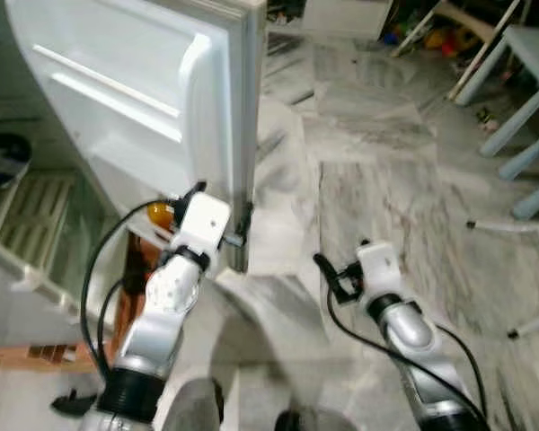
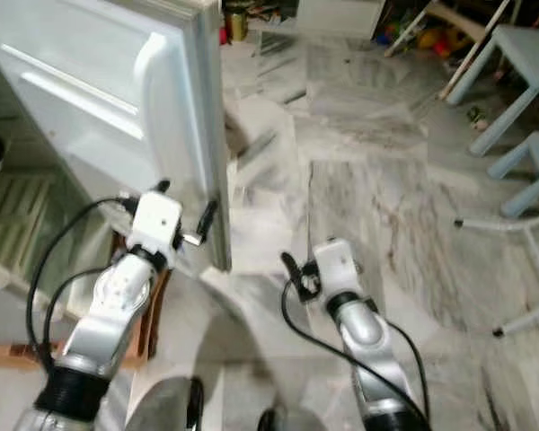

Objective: Restocking fridge

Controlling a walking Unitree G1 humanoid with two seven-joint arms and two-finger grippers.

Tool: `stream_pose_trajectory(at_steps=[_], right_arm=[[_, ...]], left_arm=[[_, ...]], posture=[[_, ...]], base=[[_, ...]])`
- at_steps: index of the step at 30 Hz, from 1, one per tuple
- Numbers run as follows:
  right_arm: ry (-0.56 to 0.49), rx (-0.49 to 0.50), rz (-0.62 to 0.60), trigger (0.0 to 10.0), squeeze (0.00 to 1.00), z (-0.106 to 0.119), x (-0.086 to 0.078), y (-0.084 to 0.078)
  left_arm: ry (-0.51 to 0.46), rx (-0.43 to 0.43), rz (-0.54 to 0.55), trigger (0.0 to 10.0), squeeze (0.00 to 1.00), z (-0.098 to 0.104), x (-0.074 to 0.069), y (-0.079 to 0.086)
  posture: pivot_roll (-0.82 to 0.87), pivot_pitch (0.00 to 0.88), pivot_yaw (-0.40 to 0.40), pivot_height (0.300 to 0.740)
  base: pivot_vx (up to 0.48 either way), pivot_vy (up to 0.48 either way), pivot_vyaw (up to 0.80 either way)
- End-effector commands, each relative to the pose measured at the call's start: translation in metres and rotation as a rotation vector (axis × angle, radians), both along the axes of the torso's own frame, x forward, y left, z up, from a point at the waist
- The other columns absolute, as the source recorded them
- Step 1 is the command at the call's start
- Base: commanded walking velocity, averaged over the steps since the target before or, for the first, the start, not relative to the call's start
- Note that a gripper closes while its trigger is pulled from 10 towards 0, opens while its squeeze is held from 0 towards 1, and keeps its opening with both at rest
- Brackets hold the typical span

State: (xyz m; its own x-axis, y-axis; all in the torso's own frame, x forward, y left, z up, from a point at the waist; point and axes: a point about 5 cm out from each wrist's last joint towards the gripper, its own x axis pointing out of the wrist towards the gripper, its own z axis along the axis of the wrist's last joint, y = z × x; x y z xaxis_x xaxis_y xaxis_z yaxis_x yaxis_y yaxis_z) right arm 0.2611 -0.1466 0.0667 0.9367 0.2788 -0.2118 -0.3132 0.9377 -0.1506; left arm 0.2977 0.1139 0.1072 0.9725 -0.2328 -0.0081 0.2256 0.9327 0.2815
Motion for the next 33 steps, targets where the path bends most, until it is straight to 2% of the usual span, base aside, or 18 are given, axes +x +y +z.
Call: stream_pose_trajectory(at_steps=[1, 3, 5, 7, 10, 13, 17, 21, 25, 27, 30, 33], right_arm=[[0.009, -0.019, -0.029, 10.0, 0.0, -0.002, -0.003, -0.011], [0.007, -0.019, -0.03, 10.0, 0.0, -0.002, -0.003, -0.011], [0.005, -0.019, -0.033, 10.0, 0.0, -0.002, -0.002, -0.01], [0.004, -0.019, -0.034, 10.0, 0.0, -0.002, -0.002, -0.01], [0.003, -0.02, -0.036, 10.0, 0.0, -0.002, -0.002, -0.01], [0.001, -0.021, -0.044, 10.0, 0.0, -0.002, -0.002, -0.01], [0.0, -0.02, -0.046, 10.0, 0.0, -0.002, -0.002, -0.01], [0.001, -0.019, -0.048, 10.0, 0.0, -0.002, -0.002, -0.01], [0.002, -0.019, -0.049, 10.0, 0.0, -0.003, -0.002, -0.01], [0.0, -0.02, -0.051, 10.0, 0.0, -0.003, -0.001, -0.01], [-0.004, -0.021, -0.051, 10.0, 0.0, -0.002, 0.0, -0.01], [-0.022, -0.031, -0.08, 10.0, 0.0, 0.0, 0.002, -0.013]], left_arm=[[-0.01, 0.006, -0.01, 10.0, 0.0, 0.002, 0.002, -0.009], [-0.008, 0.007, 0.004, 10.0, 0.0, 0.003, 0.008, -0.008], [-0.002, 0.009, 0.043, 10.0, 0.0, 0.005, 0.023, -0.008], [-0.007, -0.004, 0.044, 10.0, 0.0, 0.008, 0.028, -0.009], [-0.009, -0.008, 0.043, 10.0, 0.0, 0.01, 0.031, -0.011], [-0.014, 0.003, 0.018, 10.0, 0.0, 0.012, 0.038, -0.019], [-0.011, 0.006, -0.001, 10.0, 0.0, 0.011, 0.038, -0.025], [-0.035, -0.001, -0.052, 10.0, 0.0, 0.012, 0.033, -0.031], [-0.03, -0.005, -0.074, 10.0, 0.0, 0.004, 0.019, -0.025], [-0.039, -0.035, -0.093, 10.0, 0.0, 0.001, 0.007, -0.019], [-0.039, -0.072, -0.103, 10.0, 0.0, -0.001, -0.003, -0.015], [-0.029, -0.058, -0.089, 10.0, 0.0, -0.004, -0.017, -0.004]], posture=[[0.08, 0.138, -0.065, 0.74], [0.08, 0.138, -0.065, 0.74], [0.07, 0.134, -0.062, 0.74], [0.07, 0.132, -0.061, 0.74], [0.07, 0.131, -0.059, 0.74], [0.07, 0.127, -0.055, 0.74], [0.07, 0.128, -0.054, 0.74], [0.07, 0.13, -0.055, 0.74], [0.07, 0.132, -0.056, 0.74], [0.08, 0.134, -0.058, 0.74], [0.08, 0.137, -0.06, 0.74], [0.09, 0.142, -0.061, 0.74]], base=[[0.48, 0.0, 0.0], [0.48, 0.0, 0.0], [0.472, 0.0, 0.0], [0.461, 0.0, 0.0], [0.463, 0.0, 0.0], [0.472, 0.0, 0.0], [0.478, 0.0, 0.0], [0.48, 0.0, 0.0], [0.48, 0.0, 0.0], [0.368, 0.0, 0.0], [0.0, 0.0, 0.0], [0.0, 0.0, -0.27]])
